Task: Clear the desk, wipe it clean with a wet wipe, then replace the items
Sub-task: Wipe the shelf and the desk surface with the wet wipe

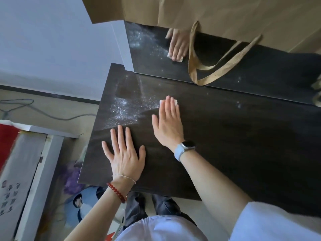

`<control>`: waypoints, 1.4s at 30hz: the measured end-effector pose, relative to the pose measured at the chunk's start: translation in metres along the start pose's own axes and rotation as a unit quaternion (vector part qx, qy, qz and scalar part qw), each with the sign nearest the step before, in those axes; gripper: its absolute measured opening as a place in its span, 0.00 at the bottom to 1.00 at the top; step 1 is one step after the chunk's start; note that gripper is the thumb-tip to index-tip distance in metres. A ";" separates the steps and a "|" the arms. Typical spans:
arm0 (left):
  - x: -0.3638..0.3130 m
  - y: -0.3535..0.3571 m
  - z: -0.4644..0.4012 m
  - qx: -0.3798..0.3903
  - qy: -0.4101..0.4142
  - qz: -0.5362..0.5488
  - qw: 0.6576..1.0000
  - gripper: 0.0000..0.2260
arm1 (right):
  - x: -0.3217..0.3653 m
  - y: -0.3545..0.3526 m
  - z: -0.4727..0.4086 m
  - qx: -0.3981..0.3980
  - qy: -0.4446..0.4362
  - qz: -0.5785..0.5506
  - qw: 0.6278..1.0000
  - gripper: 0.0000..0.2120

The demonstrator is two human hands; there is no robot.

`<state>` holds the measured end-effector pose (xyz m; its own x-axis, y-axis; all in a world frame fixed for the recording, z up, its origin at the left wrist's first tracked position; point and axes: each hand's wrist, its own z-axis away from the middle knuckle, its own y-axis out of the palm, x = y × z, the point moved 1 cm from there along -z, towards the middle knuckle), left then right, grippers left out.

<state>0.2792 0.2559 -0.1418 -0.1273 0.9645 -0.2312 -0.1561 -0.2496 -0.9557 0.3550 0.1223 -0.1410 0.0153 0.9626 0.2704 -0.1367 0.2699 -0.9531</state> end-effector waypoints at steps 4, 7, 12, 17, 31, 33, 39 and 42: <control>-0.027 -0.001 -0.013 -0.005 0.053 -0.003 0.999 0.33 | -0.103 -0.020 0.029 -0.045 0.082 0.056 0.994 0.29; -0.057 0.005 -0.021 0.003 0.113 -0.018 0.993 0.32 | -0.183 -0.049 0.045 -0.065 0.244 0.062 0.966 0.30; -0.100 0.011 -0.041 0.012 0.178 -0.056 0.982 0.31 | -0.198 -0.060 0.051 -0.099 0.297 0.046 0.949 0.21; -0.111 0.018 -0.050 0.022 0.208 -0.056 0.976 0.30 | -0.202 -0.053 0.052 -0.084 0.261 0.024 0.962 0.26; -0.103 0.013 -0.057 0.022 0.231 -0.080 0.969 0.29 | -0.195 -0.051 0.006 -0.066 0.076 0.025 0.995 0.25; -0.103 0.012 -0.057 0.022 0.231 -0.076 0.970 0.27 | -0.239 -0.057 0.021 -0.103 0.200 0.019 0.974 0.26; -0.106 0.005 -0.059 0.014 0.233 -0.012 0.972 0.23 | -0.208 -0.057 -0.001 -0.193 0.347 -0.093 0.913 0.22; -0.099 -0.007 -0.061 -0.013 0.230 0.050 0.972 0.21 | -0.157 -0.047 -0.022 -0.159 0.287 -0.069 0.942 0.27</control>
<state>0.3522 0.1675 -0.1231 0.3119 0.8732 -0.3745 -0.1392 -0.3479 -0.9271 0.3808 -0.0410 -0.1415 0.5575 0.7459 0.3645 0.2091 0.2988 -0.9311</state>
